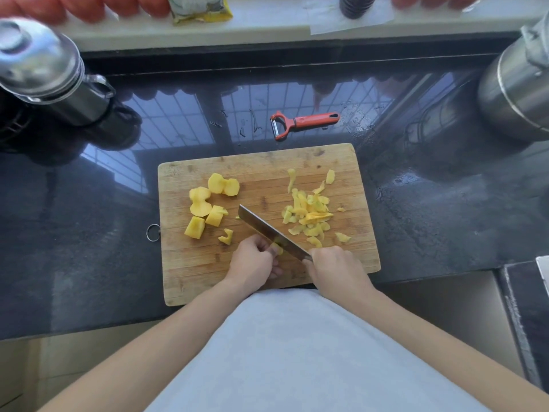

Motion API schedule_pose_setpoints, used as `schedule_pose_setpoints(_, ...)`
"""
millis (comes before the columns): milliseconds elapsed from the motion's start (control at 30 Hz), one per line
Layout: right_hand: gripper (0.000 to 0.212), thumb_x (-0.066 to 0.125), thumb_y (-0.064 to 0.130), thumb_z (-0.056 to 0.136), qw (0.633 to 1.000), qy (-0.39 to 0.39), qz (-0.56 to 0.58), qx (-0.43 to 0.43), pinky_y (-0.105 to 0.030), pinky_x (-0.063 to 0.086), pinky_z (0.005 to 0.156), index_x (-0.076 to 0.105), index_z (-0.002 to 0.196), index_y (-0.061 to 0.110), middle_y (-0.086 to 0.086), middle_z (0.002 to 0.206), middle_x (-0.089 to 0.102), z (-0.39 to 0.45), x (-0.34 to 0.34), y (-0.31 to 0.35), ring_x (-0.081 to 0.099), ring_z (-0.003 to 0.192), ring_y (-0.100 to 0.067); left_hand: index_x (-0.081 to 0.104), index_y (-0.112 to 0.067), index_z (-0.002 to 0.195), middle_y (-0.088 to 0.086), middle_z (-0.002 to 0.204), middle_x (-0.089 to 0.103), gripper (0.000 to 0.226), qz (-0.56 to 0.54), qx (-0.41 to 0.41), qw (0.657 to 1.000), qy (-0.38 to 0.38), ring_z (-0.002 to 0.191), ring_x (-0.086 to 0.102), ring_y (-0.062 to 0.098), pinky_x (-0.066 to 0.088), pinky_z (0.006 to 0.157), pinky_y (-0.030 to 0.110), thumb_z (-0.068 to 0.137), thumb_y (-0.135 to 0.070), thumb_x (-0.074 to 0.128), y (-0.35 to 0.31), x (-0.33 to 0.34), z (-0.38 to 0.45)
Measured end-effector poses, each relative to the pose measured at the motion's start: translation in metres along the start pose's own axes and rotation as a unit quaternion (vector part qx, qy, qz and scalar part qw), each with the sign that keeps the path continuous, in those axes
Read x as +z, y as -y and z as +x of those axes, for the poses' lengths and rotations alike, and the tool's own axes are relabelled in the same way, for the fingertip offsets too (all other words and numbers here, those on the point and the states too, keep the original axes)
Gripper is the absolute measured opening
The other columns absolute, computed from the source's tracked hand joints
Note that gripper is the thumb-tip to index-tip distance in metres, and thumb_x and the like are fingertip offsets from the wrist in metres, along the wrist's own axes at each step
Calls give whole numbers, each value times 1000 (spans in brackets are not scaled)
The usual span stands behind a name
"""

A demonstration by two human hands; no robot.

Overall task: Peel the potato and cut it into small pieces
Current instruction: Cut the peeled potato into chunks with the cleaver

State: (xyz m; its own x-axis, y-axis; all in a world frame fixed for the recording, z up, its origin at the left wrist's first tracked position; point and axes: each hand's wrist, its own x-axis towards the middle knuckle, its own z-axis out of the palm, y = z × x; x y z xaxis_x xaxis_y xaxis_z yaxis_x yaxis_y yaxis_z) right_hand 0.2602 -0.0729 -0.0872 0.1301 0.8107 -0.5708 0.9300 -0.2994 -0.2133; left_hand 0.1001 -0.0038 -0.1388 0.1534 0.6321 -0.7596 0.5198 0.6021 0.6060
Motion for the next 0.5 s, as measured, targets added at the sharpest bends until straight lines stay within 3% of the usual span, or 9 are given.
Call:
schedule_pose_setpoints(200,30,45,39,105,999,-11,41,-4,-38,49,66,64,92,20,-6,86,67,-9,-2,-5,63,81,-32,59,0,99,13,79,75,22,34,-6,999,14,66,77,28,66,68,43,101,-21,66,-6,-5,-5)
schedule_pose_setpoints(400,39,57,36,99,980,-16,186,63,-38,36,58,53,66,16,1,63,56,-23,-17,-31,52,64,-22,61,-7,101,5,81,77,34,109,7,993,34,63,71,20,60,69,39,100,-41,67,-16,-34,-18)
schedule_pose_setpoints(500,39,62,28,95,940,30,330,79,-32,34,52,45,63,14,1,49,45,-24,-37,-32,40,47,-19,66,-11,105,8,93,76,22,10,30,999,-13,75,68,16,61,80,44,105,-33,59,-23,-45,-22)
